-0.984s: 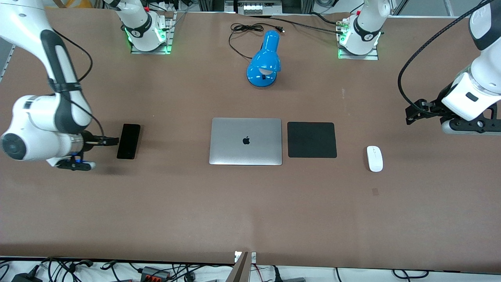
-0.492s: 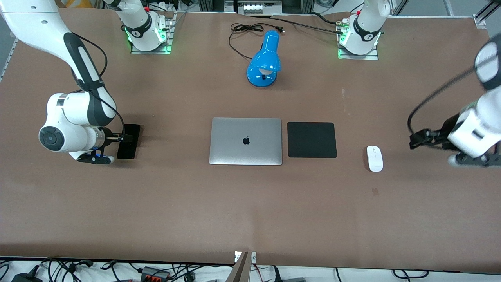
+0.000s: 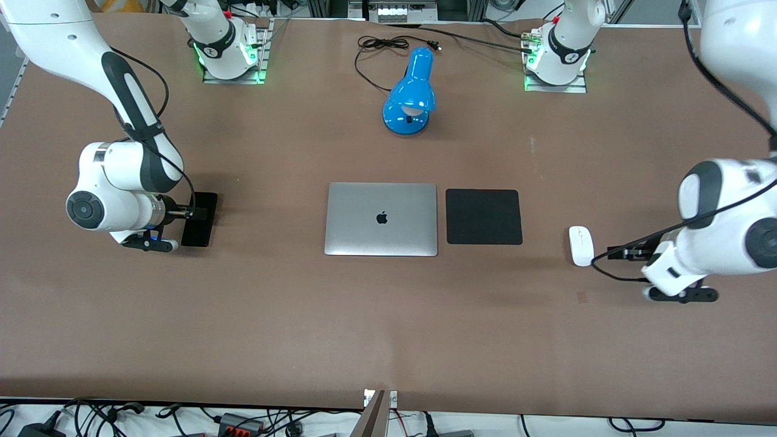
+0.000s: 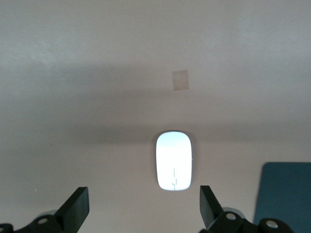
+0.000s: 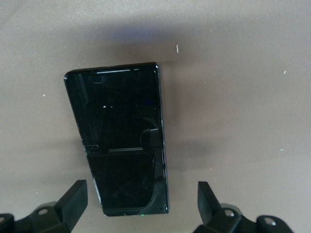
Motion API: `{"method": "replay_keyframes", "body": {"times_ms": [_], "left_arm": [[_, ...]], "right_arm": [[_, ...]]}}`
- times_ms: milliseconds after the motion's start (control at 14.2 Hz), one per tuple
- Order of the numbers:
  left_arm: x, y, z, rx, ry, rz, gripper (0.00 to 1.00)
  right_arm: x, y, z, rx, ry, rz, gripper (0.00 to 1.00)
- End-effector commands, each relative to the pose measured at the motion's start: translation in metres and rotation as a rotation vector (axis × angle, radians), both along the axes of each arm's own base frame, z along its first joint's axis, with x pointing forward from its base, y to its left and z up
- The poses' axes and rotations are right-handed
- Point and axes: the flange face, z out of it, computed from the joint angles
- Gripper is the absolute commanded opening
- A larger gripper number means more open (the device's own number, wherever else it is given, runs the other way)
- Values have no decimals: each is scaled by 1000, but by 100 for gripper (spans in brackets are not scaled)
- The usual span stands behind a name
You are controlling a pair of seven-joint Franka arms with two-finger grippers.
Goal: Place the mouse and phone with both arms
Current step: 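Grasp the black phone with the right gripper while the left gripper lowers to the mouse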
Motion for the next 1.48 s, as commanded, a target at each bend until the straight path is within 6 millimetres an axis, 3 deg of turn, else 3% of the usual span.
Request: {"method": "replay_keyframes", "body": {"times_ms": [0,281,422,492,632,1124,1195,1335,1405], "left_arm": [[-16,-2,-37,10,-21,-33,100],[-36,-13,-86,-18,-105,-16,100],[-46,-2,-104,-30,-141,-1,100],[-56,-5,-118,-40,-156,-3,100],[-72,-9,-129,-49,-190,-9,100],[-89,-14,-137,-51,-172,-2,100],[-92,-15,-141,-52,-160,3,89],[-94,-17,-142,-53,-154,1,56],[-94,-16,-141,-54,-152,-16,51]], "right_arm": [[-13,2,-5,-16,-13,-10,100],[-14,3,-7,-20,-13,-27,100],[-16,5,-10,-21,-16,-27,100],[-18,5,-12,-20,-19,-29,100],[-21,6,-16,-19,-24,-27,100],[-21,6,-16,-24,-26,-44,100],[-21,6,-17,-28,-25,-56,100],[-21,7,-16,-34,-28,-79,100],[-21,7,-16,-34,-28,-81,100]]}}
